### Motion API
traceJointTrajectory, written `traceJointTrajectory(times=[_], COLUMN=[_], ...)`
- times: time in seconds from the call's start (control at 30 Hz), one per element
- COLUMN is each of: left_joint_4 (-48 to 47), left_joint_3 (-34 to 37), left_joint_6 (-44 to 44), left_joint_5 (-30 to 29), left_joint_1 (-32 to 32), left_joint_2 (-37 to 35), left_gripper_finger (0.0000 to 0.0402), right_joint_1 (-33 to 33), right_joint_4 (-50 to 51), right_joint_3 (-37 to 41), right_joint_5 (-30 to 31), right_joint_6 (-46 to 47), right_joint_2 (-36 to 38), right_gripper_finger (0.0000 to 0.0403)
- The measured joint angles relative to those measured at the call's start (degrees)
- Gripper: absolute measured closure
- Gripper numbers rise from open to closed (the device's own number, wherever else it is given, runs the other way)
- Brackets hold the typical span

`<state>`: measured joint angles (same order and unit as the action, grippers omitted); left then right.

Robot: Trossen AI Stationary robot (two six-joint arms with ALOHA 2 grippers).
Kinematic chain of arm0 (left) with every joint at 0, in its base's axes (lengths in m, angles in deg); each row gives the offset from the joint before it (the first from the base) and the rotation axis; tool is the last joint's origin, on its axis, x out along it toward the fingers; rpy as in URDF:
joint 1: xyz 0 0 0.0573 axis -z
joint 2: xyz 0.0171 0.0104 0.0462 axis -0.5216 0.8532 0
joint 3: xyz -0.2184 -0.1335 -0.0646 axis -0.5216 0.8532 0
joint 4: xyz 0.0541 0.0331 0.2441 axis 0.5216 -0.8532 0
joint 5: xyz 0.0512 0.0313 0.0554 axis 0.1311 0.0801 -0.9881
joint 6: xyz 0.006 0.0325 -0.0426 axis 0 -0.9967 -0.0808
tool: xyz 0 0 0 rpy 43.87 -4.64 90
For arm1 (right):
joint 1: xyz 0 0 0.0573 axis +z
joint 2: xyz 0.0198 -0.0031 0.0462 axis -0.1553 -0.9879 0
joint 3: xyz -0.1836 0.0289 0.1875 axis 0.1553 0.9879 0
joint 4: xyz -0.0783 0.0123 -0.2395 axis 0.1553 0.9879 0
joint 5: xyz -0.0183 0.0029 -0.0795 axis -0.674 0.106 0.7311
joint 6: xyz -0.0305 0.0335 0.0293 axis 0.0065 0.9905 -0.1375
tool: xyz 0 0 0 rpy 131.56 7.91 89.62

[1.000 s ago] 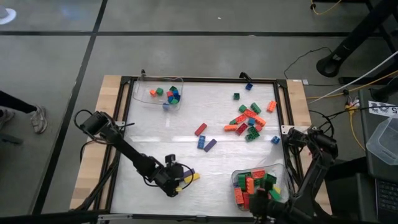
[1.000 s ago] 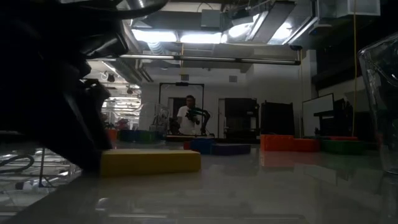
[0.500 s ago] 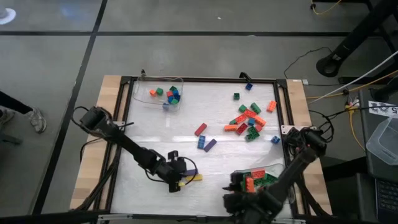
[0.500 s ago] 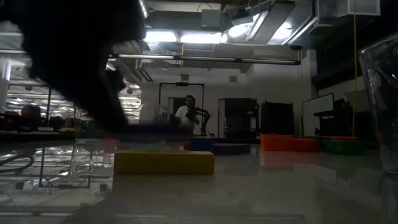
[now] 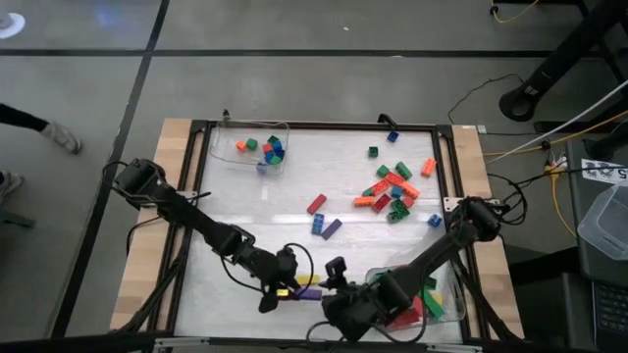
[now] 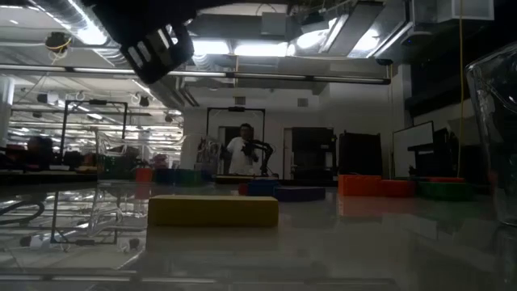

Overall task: Sort blocks by size
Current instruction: Put the rectangular violet block into the bottom transparent bin

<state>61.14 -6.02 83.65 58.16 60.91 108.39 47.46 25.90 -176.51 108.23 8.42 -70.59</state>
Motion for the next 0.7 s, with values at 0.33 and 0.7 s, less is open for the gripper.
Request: traceJointTrajectory(times=[0.33,0.7], left_joint_4=[4.2,11.1], left_joint_3=[0.1,-0.1], left_joint_6=[-0.8,-2.2], left_joint_5=[3.6,3.8], left_joint_1=[-0.2,-0.4], left_joint_2=[0.0,0.0], left_gripper_finger=[0.0315,0.0315], right_joint_1=[0.3,0.7], right_joint_4=[-4.0,-8.3], right_joint_3=[0.0,0.0], right_joint_5=[-4.3,-1.4], right_joint_6=[-5.8,-5.8], right_joint_2=[0.0,0.0], right_gripper_finger=[0.0242,0.0242])
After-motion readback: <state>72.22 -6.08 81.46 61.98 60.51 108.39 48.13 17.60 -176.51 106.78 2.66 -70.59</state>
